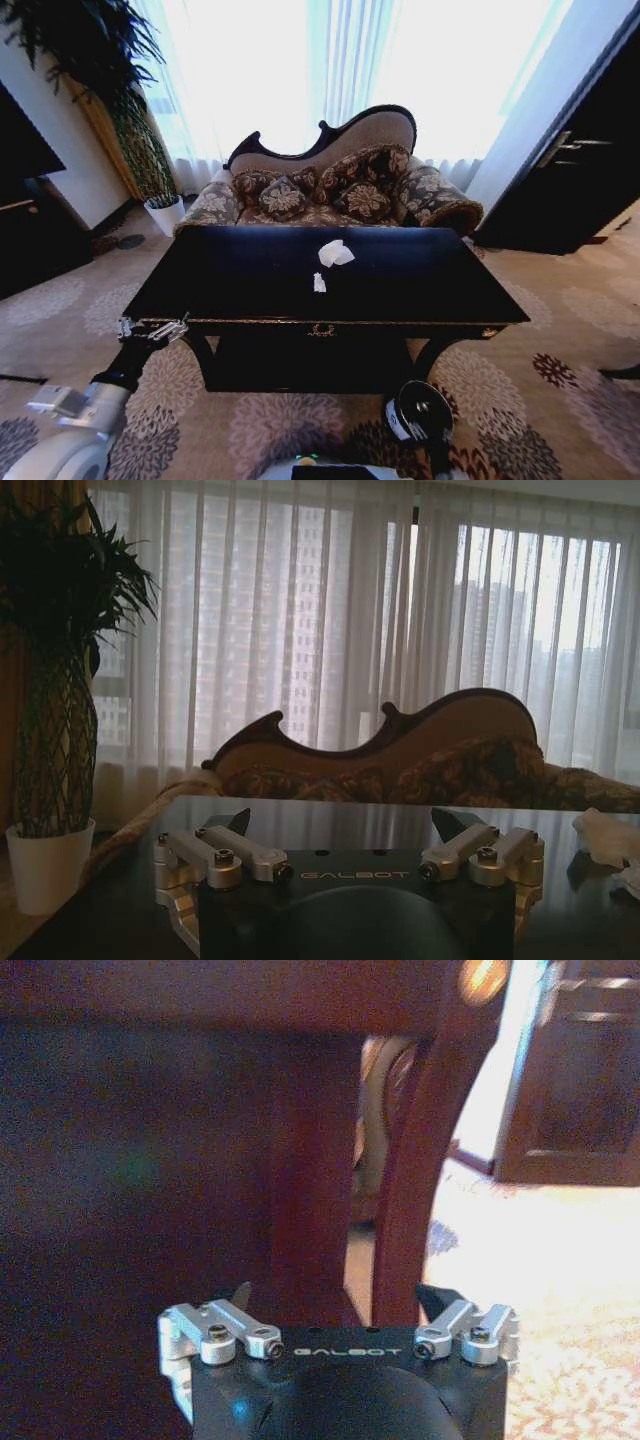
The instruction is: Move to the front of the table and place the trash on the table into the trash bin.
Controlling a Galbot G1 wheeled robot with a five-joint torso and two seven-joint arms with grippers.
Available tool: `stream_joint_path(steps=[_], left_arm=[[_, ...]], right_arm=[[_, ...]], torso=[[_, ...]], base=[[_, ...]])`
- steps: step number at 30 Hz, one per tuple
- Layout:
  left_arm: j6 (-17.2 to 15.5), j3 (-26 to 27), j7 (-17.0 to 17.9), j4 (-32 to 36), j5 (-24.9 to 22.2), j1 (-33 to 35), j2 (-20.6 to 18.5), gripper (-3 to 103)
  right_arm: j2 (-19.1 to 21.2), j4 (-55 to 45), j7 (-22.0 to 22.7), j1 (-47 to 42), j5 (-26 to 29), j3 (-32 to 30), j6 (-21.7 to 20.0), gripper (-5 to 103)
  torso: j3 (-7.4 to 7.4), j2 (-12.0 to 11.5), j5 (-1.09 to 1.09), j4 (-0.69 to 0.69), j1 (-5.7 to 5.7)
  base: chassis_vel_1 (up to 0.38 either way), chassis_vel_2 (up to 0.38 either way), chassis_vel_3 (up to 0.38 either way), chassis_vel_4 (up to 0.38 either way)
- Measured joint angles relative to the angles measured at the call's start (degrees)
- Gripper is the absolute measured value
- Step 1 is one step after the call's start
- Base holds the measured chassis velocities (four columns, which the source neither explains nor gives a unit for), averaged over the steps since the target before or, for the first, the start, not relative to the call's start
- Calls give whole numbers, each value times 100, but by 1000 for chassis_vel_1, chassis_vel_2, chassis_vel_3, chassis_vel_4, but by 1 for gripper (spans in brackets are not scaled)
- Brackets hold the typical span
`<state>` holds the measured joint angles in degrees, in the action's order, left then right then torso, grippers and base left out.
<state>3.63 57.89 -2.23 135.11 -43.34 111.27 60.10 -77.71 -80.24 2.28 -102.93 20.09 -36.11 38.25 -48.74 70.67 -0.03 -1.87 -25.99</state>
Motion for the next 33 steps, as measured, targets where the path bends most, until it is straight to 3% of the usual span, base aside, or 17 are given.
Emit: stream_joint_path(steps=[11,20,28,32,33], left_arm=[[0,0,0,0,0,0,0,100],[0,0,0,0,0,0,0,100],[0,0,0,0,0,0,0,100],[0,0,0,0,0,0,0,100],[0,0,0,0,0,0,0,100]], right_arm=[[-346,-1948,236,-1286,347,-708,395,100],[-305,-3237,341,-1618,759,-1251,90,100],[-13,-4383,443,-1504,1191,-1760,-709,100],[311,-5032,561,-959,1329,-1750,-1779,100],[311,-5032,561,-959,1329,-1750,-1779,100]], torso=[[0,0,1,1,0],[-1,-1,1,1,-1],[-1,-1,1,1,-1],[-1,-1,1,1,-1],[-1,-1,1,1,-1]], base=[[0,0,0,0],[0,0,0,0],[0,0,0,0],[0,0,0,0],[0,0,0,0]])
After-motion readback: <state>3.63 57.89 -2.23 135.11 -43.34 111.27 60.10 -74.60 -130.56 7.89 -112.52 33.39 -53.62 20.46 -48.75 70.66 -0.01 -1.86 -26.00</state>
